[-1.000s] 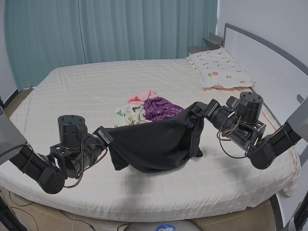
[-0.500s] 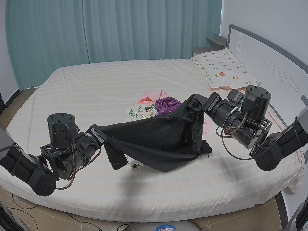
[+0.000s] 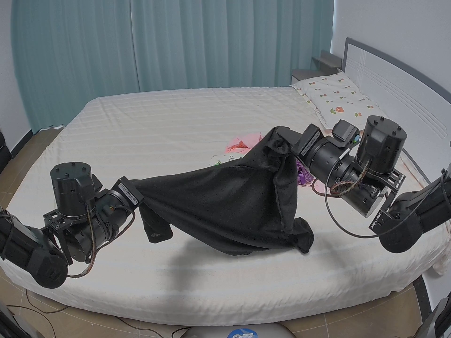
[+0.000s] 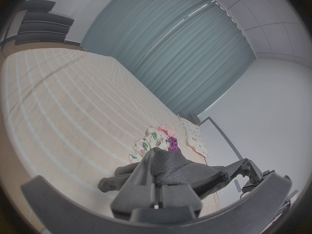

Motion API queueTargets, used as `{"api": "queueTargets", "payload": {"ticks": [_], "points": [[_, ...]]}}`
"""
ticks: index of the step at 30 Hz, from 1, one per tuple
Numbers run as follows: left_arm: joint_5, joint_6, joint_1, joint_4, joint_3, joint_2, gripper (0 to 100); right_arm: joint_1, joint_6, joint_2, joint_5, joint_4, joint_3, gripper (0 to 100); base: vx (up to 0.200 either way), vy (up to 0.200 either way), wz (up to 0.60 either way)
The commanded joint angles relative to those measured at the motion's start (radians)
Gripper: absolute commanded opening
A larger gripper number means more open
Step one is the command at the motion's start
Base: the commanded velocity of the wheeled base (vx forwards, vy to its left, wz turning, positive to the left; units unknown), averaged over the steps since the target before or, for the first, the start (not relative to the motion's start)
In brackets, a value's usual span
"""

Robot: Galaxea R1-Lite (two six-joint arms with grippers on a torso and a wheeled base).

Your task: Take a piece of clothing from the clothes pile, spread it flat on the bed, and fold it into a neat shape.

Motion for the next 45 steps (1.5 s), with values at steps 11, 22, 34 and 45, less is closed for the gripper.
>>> {"api": "queueTargets", "payload": {"ticks": [11, 22, 34, 45], "points": [[-0.002, 0.036, 0.058, 0.000, -0.009, -0.032, 0, 0.046, -0.008, 0.068, 0.000, -0.001, -0.082, 0, 0.000, 0.200, 0.00], [-0.026, 0.042, 0.097, 0.023, -0.019, -0.107, 0, 0.068, -0.021, 0.060, 0.000, -0.048, -0.110, 0, 0.000, 0.200, 0.00], [-0.031, 0.043, 0.109, 0.023, -0.022, -0.075, 0, 0.040, -0.021, 0.101, 0.001, -0.050, -0.108, 0, 0.000, 0.083, 0.00], [-0.077, 0.039, 0.100, 0.023, -0.006, -0.005, 0, 0.005, -0.021, 0.085, 0.004, -0.047, -0.028, 0, 0.000, 0.000, 0.00]]}}
